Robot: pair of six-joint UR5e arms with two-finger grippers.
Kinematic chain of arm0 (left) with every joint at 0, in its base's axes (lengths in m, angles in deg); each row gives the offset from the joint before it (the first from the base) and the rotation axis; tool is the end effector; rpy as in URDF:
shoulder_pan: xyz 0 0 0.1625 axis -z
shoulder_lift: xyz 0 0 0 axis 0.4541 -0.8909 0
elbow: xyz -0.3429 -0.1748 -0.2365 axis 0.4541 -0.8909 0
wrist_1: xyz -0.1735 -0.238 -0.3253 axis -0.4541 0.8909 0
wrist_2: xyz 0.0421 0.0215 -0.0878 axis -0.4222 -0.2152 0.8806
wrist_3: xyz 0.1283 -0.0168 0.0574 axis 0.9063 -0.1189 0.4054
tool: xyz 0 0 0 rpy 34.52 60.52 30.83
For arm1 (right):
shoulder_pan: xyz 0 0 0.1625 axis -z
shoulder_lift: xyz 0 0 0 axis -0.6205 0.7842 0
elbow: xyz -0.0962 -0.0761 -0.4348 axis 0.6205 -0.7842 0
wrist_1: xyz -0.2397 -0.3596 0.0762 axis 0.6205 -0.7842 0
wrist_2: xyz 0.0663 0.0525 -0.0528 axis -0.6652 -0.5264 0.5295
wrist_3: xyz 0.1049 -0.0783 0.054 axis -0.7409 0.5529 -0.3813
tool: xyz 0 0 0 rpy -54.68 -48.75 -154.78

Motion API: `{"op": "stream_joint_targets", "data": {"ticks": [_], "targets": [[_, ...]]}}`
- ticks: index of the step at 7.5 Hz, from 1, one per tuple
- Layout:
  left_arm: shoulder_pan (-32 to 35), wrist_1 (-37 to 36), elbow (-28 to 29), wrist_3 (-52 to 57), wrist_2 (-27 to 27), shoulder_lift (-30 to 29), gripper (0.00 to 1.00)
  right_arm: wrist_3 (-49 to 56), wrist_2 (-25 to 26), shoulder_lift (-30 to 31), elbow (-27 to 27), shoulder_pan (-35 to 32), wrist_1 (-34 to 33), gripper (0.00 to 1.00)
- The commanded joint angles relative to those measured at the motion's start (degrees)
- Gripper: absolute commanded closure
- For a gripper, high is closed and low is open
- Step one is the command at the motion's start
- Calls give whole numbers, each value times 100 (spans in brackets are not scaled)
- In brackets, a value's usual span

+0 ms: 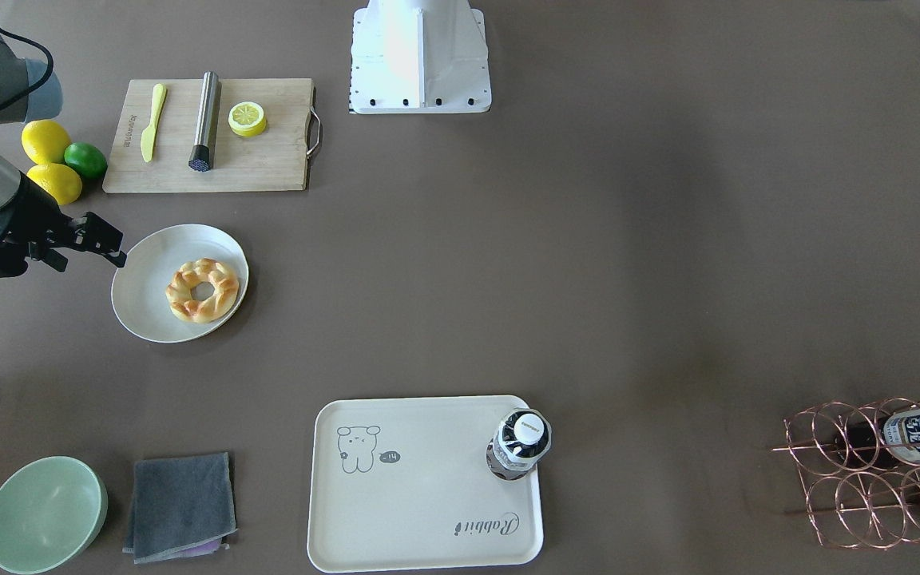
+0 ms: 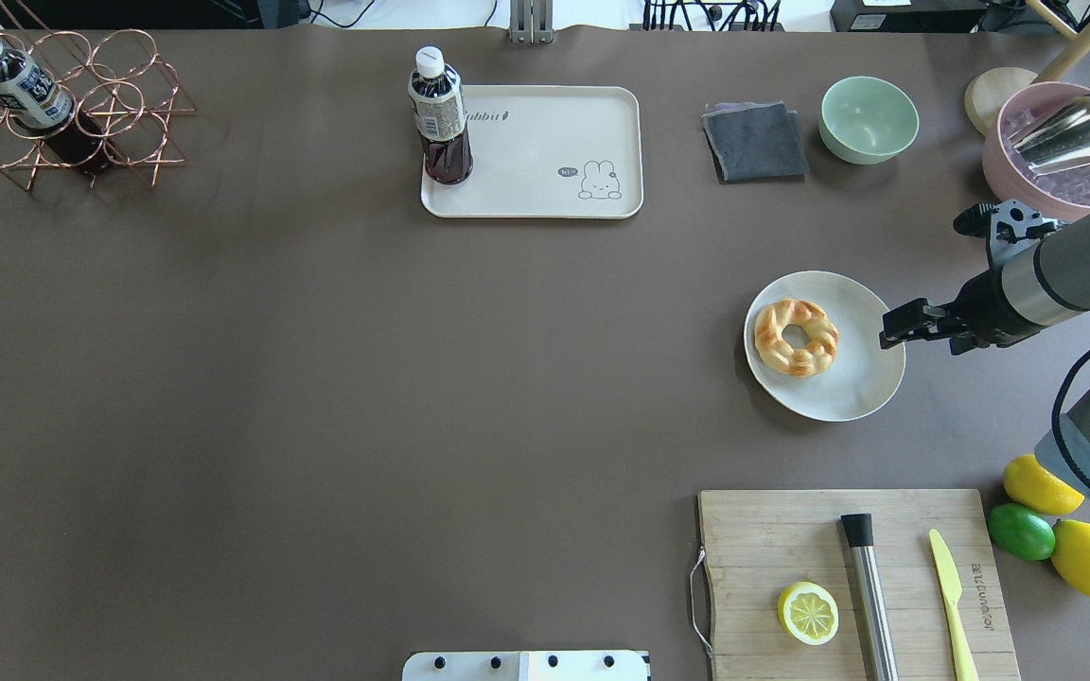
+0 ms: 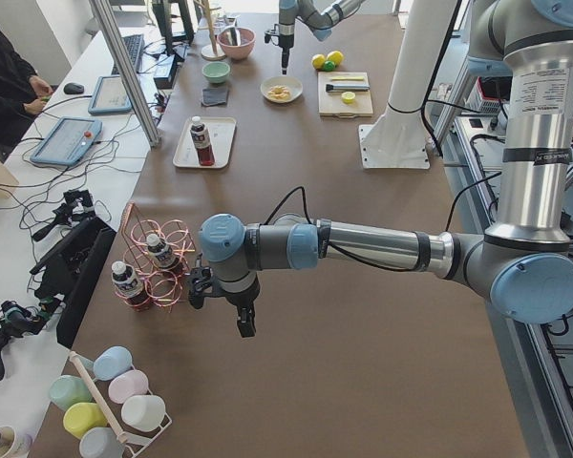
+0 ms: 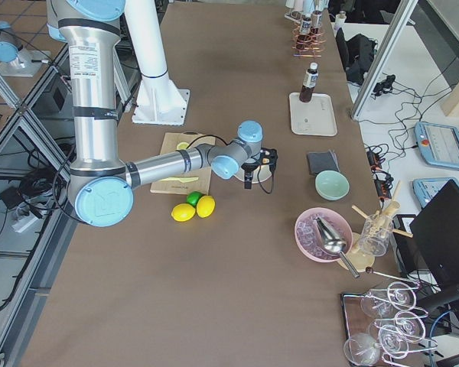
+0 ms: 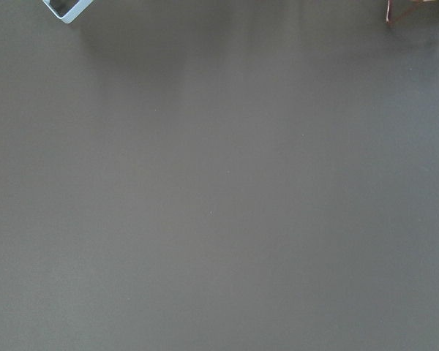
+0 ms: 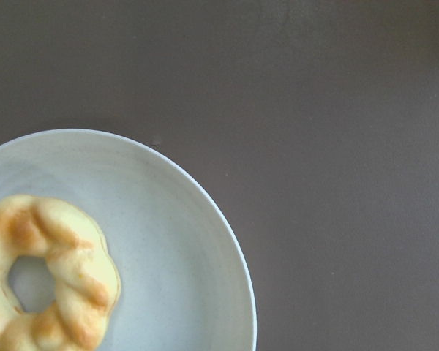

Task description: Place donut on tray

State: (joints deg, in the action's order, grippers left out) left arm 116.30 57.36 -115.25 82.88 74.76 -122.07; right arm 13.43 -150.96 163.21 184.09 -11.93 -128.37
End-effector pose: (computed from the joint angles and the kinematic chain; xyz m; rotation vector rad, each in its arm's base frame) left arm -0.0293 -0.5131 0.6774 -0.0970 0.7569 -0.0939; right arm -0.3239 -0.4736 0.5631 0.0271 -0.8913 0.0715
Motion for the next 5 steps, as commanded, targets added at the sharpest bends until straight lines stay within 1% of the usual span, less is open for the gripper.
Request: {"op": "stream_joint_targets", "data": {"ticks": [1, 2, 3, 4, 5], "targets": [[0, 0, 21, 17, 0, 6, 2, -397, 374, -10, -247, 343, 356, 0], [0, 0, 21, 17, 0, 24, 2, -590, 393, -19, -387, 448, 611, 0], [0, 9, 21, 17, 0, 41, 2, -670, 445, -36, -432, 450, 701, 1], [0, 9, 21, 26, 0, 50, 2, -706, 489, -36, -433, 450, 701, 22], [0, 9, 21, 26, 0, 59, 2, -767, 507, -36, -433, 450, 701, 77]]}}
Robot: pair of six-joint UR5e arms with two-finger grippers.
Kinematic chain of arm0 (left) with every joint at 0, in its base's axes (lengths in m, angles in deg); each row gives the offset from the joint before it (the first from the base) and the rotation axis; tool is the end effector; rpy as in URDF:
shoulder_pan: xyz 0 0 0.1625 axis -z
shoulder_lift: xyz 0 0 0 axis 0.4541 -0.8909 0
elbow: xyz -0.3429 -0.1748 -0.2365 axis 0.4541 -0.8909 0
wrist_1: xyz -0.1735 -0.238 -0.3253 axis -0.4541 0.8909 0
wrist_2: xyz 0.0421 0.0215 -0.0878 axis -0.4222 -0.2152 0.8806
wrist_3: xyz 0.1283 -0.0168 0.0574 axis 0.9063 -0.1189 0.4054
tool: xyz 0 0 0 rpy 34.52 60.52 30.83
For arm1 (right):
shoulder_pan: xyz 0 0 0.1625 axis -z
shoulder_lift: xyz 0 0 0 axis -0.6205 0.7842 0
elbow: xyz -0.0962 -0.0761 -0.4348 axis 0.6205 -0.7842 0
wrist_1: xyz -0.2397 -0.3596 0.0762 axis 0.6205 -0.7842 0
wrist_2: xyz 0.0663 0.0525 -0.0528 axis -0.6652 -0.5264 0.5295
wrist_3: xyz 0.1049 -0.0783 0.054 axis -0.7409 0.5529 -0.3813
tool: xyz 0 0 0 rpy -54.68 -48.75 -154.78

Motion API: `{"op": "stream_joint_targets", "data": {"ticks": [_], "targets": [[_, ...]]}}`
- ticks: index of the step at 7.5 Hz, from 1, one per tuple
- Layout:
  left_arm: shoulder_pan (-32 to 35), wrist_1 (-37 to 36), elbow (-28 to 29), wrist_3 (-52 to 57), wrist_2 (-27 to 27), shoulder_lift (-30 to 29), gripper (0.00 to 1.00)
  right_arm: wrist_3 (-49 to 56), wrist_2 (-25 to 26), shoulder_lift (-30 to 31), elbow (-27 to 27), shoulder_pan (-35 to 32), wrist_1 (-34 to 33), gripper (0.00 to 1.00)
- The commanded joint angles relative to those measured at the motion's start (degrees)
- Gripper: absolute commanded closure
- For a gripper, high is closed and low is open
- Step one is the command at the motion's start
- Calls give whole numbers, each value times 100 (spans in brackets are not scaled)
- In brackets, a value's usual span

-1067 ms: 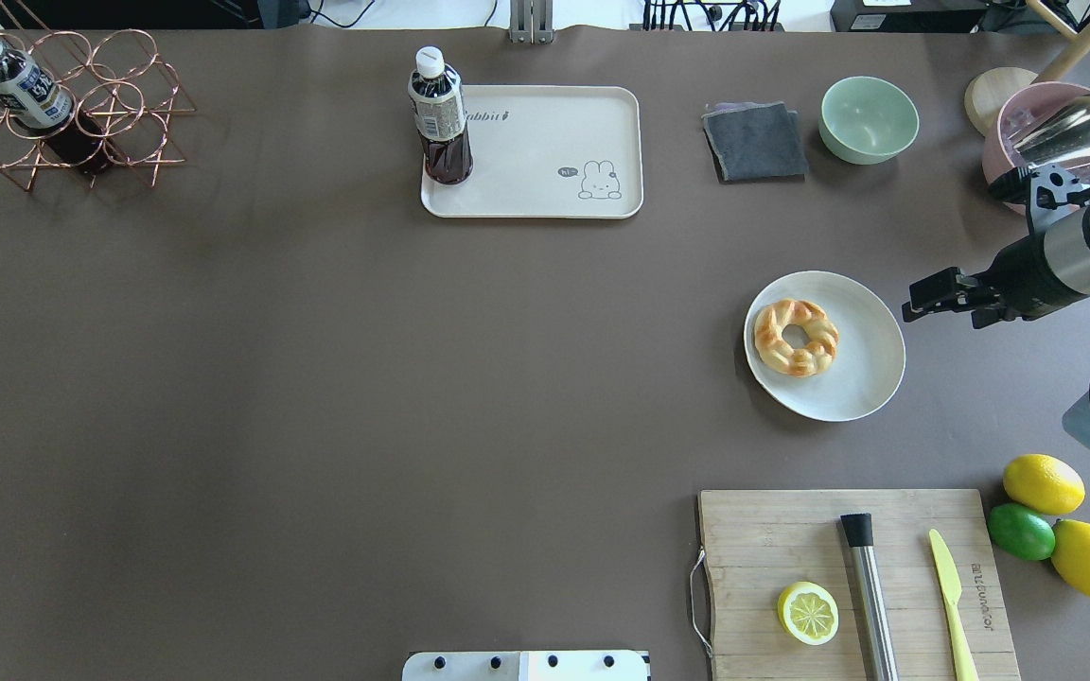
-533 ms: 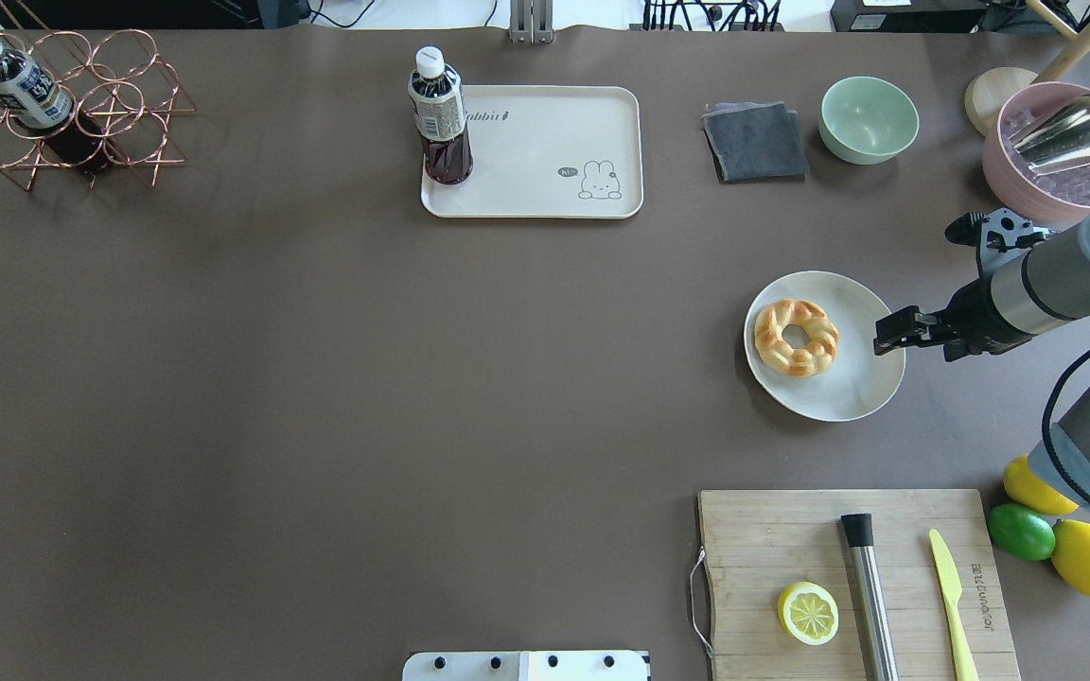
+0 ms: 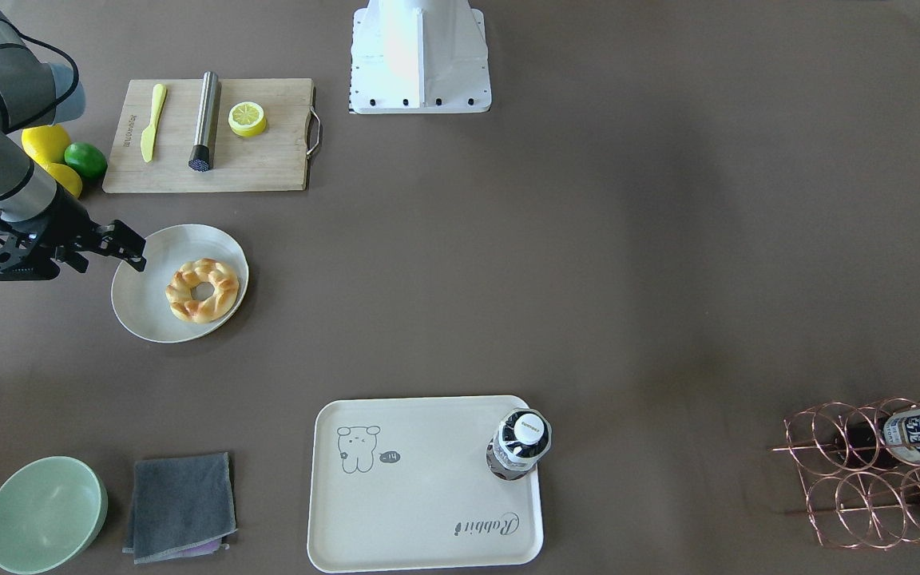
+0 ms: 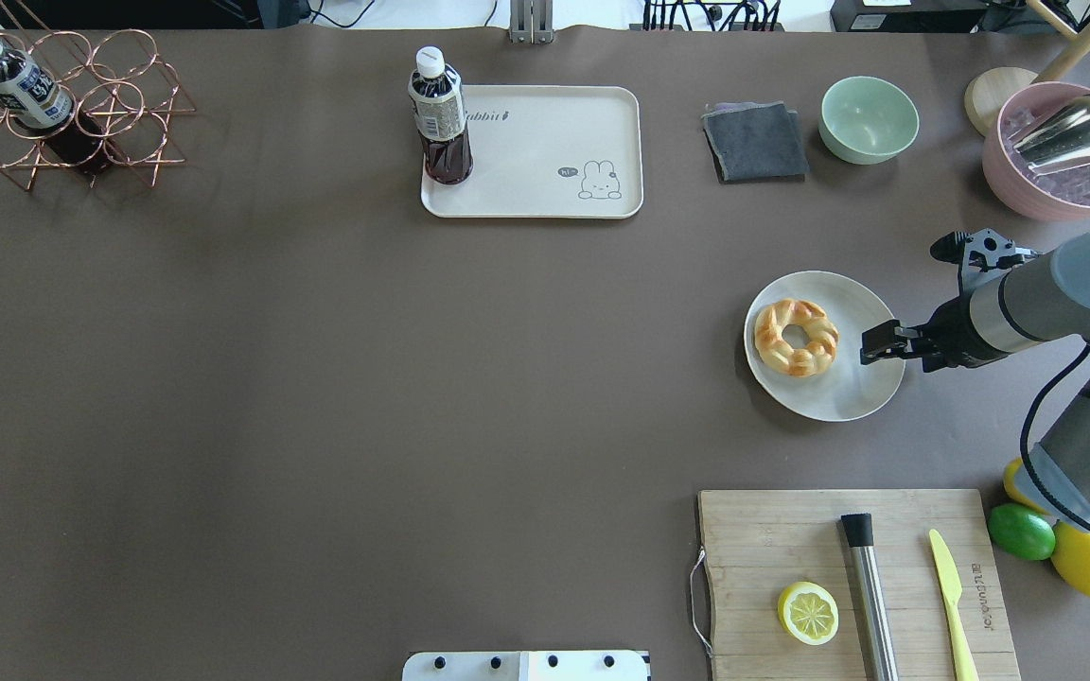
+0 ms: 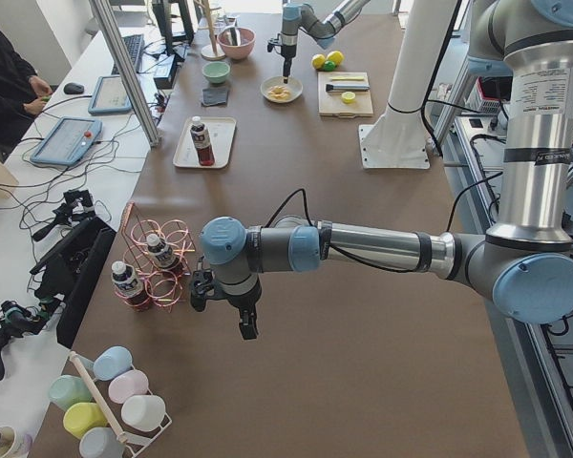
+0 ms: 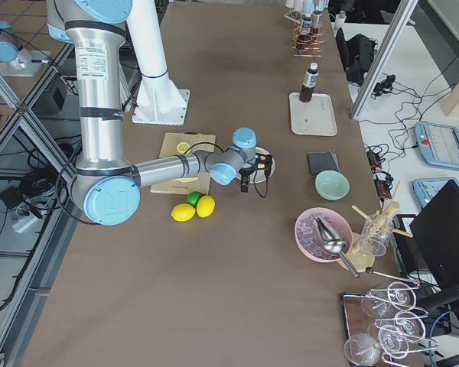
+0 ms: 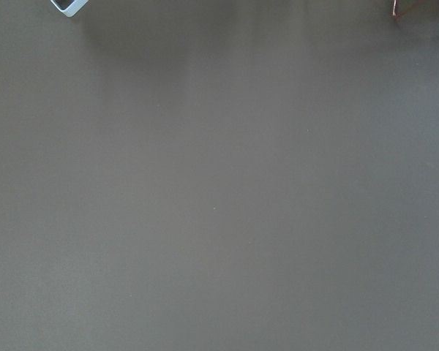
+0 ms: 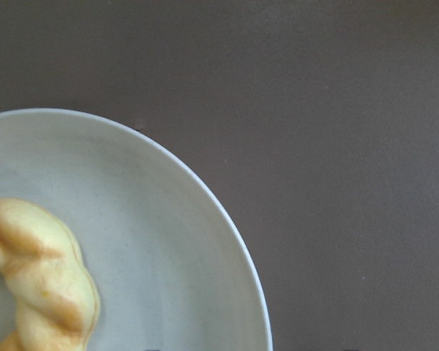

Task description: Place donut on tray

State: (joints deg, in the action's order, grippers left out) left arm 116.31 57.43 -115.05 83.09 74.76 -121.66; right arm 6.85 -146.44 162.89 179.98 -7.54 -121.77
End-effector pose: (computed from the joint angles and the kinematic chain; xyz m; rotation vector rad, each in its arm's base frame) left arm -0.0294 -0.5092 0.6827 -0.1045 0.7566 -0.0942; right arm -0.3605 -0.4624 0.5872 0.0366 -0.8872 0.1225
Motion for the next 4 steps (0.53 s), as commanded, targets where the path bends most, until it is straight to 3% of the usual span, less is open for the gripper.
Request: {"op": "stream_joint_targets", "data": {"ticks": [1, 4], "targets": [[0, 2, 0, 5, 0, 26, 2, -127, 56, 4, 13, 10, 50, 100], [9, 11, -8, 5, 0, 35, 2, -417, 47, 65, 451, -16, 50, 100]]}}
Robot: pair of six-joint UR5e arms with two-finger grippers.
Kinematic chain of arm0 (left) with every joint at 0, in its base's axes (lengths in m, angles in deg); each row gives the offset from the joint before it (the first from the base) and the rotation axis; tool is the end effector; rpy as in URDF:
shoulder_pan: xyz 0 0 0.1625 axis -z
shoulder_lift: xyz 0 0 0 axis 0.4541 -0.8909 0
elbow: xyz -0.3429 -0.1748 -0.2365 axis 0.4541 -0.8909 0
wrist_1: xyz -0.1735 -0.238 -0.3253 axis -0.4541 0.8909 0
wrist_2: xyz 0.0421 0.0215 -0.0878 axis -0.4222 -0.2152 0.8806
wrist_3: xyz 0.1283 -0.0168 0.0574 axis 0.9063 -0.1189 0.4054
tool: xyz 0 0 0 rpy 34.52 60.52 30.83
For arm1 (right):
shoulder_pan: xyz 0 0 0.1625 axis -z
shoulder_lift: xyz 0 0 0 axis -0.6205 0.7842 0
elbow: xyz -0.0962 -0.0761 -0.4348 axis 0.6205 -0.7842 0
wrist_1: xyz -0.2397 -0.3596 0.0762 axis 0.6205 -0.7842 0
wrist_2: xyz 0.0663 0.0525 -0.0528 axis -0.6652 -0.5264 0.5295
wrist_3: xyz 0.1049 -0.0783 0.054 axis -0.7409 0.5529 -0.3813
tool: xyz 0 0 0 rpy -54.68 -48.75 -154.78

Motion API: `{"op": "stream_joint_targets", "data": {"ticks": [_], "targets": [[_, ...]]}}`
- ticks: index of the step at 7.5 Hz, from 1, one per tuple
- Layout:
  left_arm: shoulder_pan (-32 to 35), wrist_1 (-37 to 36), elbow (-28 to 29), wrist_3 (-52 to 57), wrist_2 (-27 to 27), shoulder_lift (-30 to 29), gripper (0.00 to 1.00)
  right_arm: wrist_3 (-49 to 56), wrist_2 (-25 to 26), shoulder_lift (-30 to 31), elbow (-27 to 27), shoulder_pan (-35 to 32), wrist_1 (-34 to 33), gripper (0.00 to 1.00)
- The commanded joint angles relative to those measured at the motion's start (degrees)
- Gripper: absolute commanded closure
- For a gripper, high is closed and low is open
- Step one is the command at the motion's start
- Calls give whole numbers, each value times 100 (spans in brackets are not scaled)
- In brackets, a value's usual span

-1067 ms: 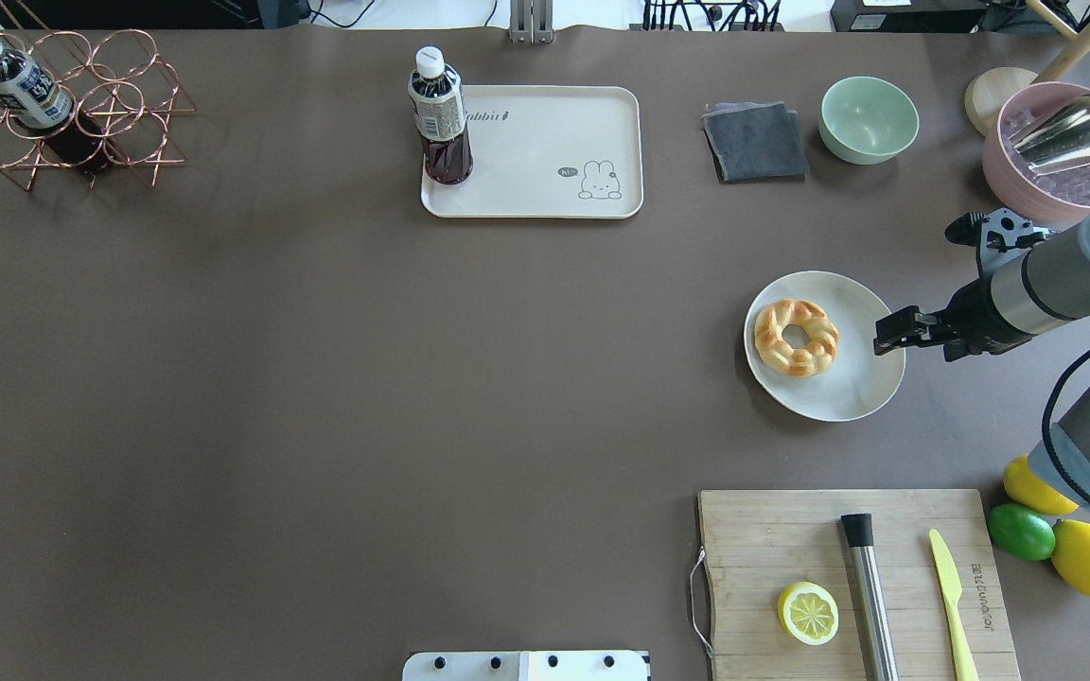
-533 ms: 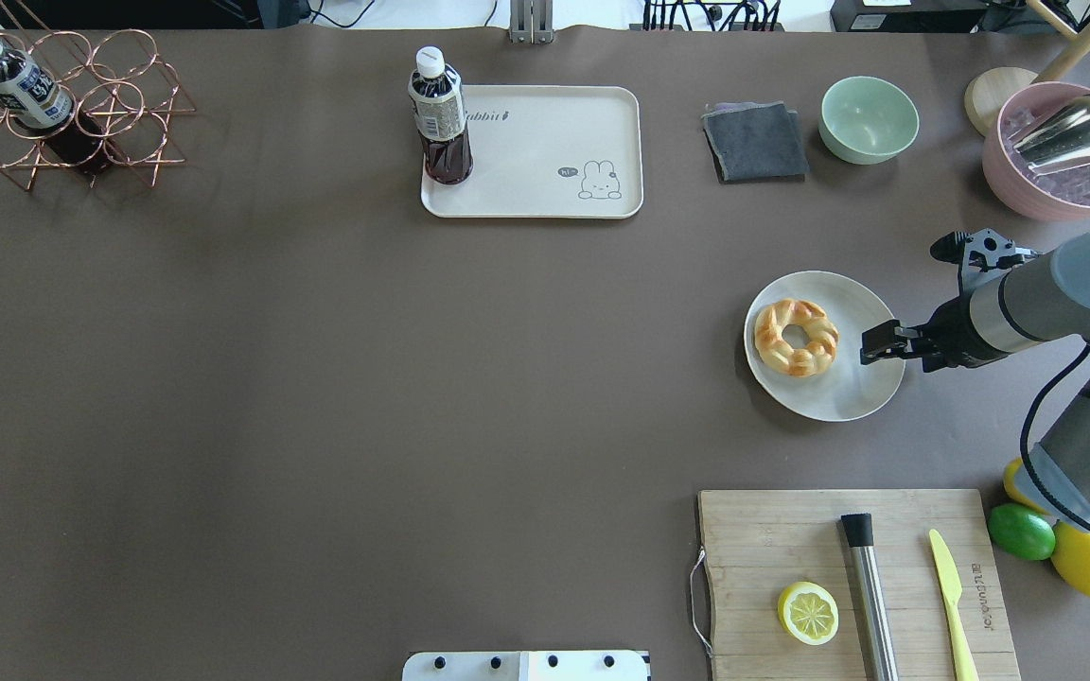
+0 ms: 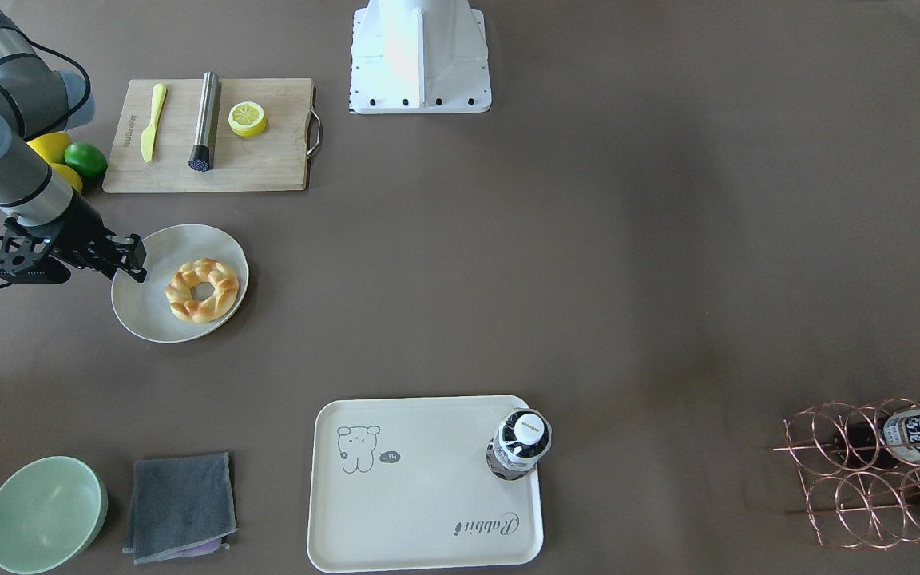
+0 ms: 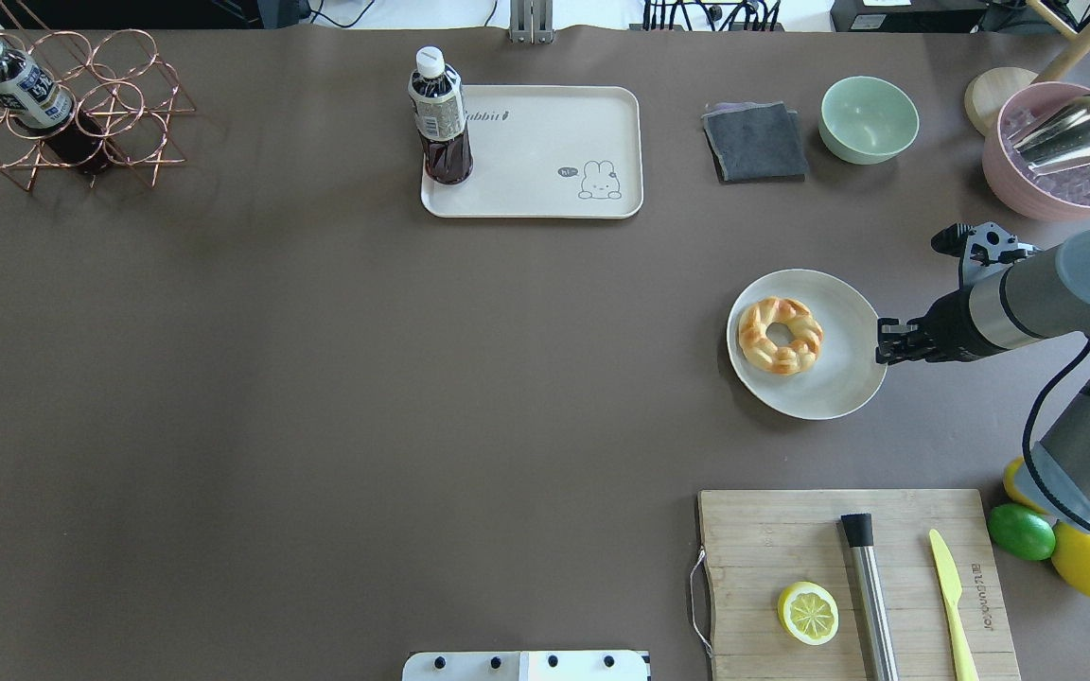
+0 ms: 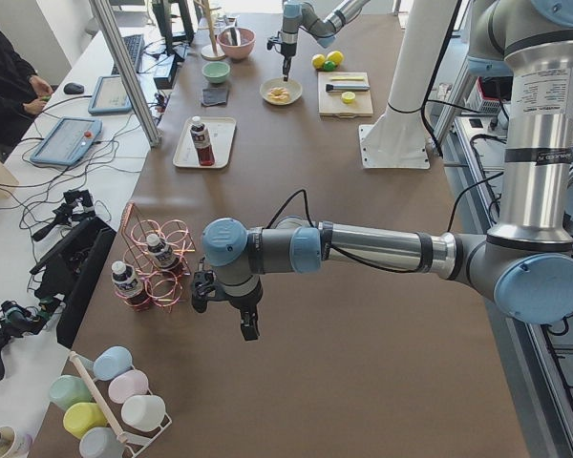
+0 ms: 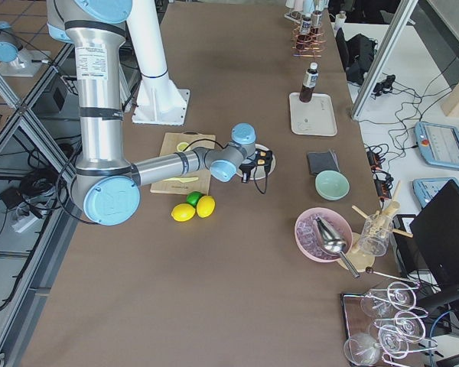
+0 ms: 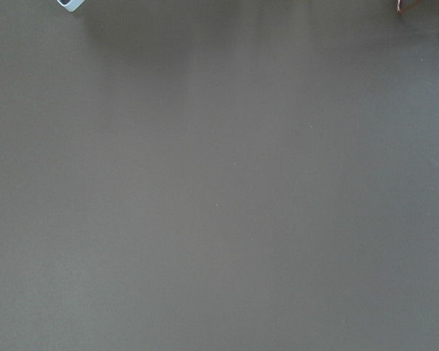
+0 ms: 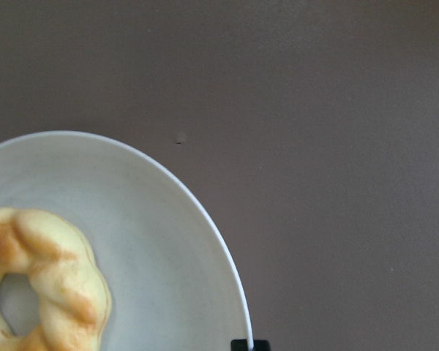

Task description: Place donut on tray

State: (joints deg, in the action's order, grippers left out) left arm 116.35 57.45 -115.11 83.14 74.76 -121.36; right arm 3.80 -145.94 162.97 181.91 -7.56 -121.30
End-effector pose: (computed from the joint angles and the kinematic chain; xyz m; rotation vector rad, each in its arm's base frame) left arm -0.0298 -0.5066 0.6848 -0.1076 0.7565 -0.0955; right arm -0.3587 -0.4624 0.5679 0.0450 -0.9149 0.1638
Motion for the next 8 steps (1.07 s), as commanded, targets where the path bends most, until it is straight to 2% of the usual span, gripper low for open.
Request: {"op": "stream_joint_targets", "data": {"ticks": [1, 3, 5, 6, 7, 8], "targets": [[4, 9, -11, 0, 0, 5, 2, -112, -21, 67, 286, -14, 4, 100], [4, 9, 6, 0, 0, 5, 2, -252, -170, 50, 365, -224, 275, 100], [4, 0, 7, 0, 0, 5, 2, -384, -784, -91, 356, -820, 311, 100], [4, 9, 7, 0, 0, -3, 2, -994, -803, -396, 269, -919, 285, 100], [-4, 9, 7, 0, 0, -21, 2, -1783, -804, -999, -27, -920, 276, 100], [-4, 0, 7, -9, 0, -38, 2, -2383, -795, -1701, -535, -894, 259, 100]]}}
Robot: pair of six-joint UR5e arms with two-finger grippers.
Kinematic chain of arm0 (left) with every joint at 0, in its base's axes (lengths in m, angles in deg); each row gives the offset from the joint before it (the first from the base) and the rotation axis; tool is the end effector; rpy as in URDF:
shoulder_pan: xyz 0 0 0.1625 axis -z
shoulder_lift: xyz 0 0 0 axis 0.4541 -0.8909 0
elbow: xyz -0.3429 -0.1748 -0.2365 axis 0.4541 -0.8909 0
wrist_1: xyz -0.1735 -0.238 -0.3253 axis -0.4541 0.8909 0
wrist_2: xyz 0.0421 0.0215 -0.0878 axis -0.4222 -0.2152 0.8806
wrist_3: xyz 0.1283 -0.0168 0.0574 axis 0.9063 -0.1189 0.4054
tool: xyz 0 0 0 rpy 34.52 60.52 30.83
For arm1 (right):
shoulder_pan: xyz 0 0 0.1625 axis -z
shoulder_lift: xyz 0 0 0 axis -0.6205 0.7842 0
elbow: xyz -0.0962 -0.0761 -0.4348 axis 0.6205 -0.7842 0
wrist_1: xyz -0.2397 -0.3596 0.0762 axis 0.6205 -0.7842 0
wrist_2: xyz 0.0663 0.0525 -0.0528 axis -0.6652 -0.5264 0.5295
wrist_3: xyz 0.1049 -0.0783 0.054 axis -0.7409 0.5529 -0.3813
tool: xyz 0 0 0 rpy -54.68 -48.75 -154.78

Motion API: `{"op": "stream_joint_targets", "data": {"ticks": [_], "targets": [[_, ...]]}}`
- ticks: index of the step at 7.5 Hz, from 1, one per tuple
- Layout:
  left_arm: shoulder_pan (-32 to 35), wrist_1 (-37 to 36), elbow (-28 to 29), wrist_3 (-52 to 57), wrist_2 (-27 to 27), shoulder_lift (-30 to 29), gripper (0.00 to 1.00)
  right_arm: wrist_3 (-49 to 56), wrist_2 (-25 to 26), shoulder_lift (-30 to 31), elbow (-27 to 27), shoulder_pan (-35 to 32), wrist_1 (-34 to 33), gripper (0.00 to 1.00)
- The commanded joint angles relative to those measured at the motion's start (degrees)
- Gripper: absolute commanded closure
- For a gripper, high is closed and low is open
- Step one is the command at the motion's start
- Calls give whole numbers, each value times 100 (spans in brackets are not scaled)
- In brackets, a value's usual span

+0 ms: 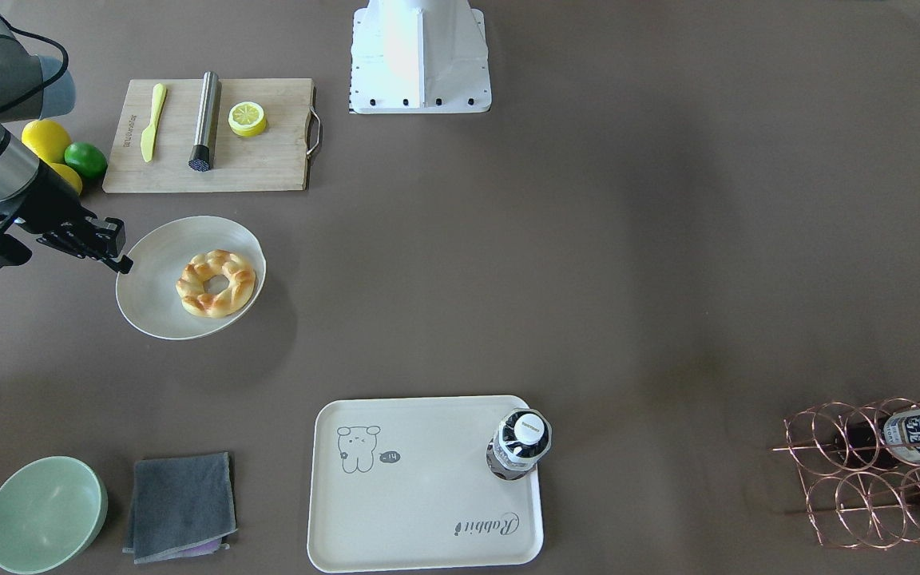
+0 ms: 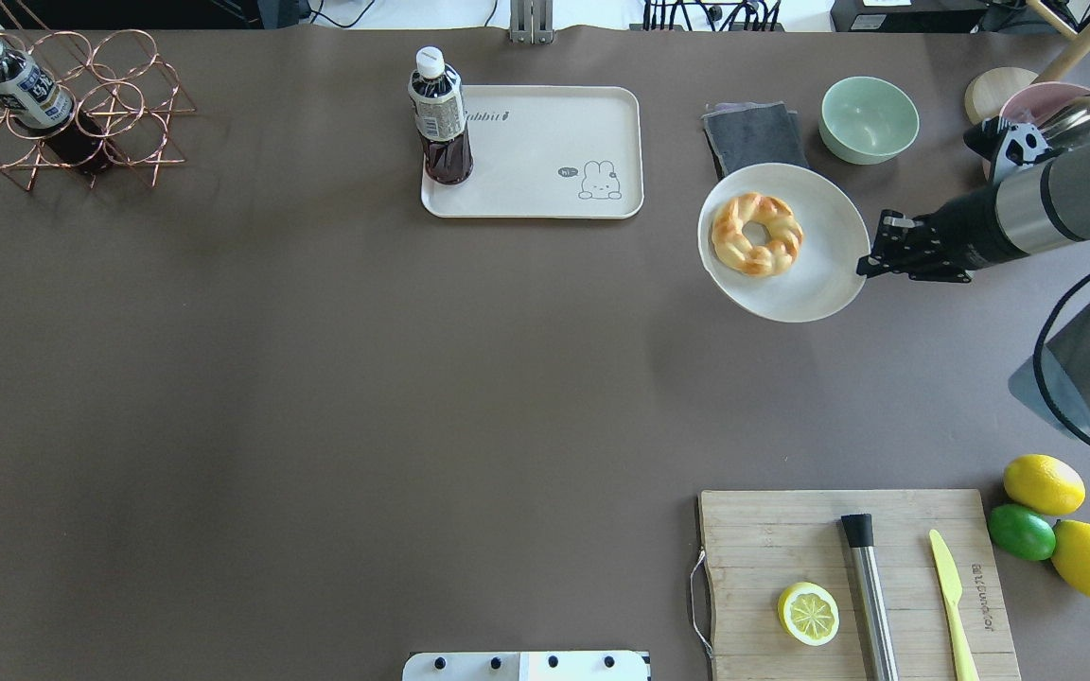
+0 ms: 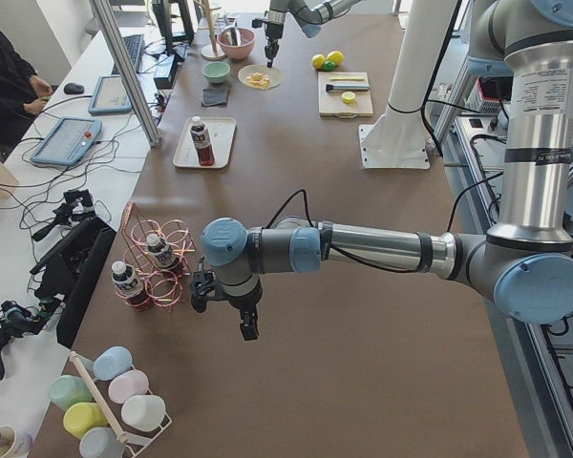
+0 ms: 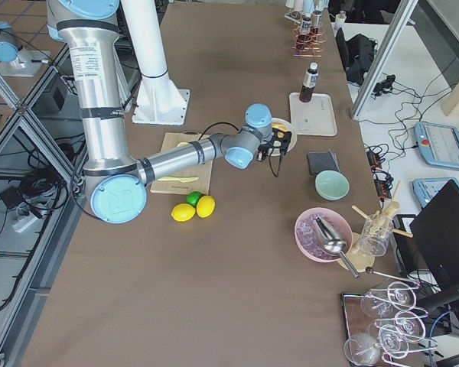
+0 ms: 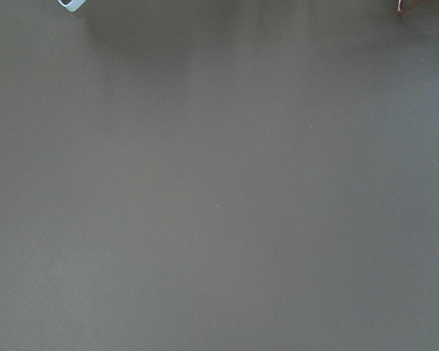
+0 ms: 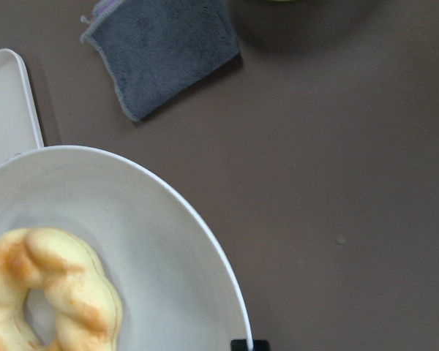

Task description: Place donut on tray

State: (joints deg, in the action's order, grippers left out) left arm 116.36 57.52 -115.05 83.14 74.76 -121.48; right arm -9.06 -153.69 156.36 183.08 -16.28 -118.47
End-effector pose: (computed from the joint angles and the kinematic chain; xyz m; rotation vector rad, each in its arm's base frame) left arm -0.0299 -0.5078 0.6841 -0.1054 0.7566 -0.0948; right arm -0.3156 -0.5276 0.4731 0.0098 -1.1187 0.3736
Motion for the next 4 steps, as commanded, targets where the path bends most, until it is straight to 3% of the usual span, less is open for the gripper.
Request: {"op": "stream_joint_targets", "data": {"ticks": [1, 4], "targets": [[-6, -8, 0, -17, 0, -44, 2, -1441, 41, -1570, -1152, 84, -51, 100], [-15, -8, 0, -35, 0, -62, 2, -1489, 917, -3002, -2252, 574, -1103, 100]]}}
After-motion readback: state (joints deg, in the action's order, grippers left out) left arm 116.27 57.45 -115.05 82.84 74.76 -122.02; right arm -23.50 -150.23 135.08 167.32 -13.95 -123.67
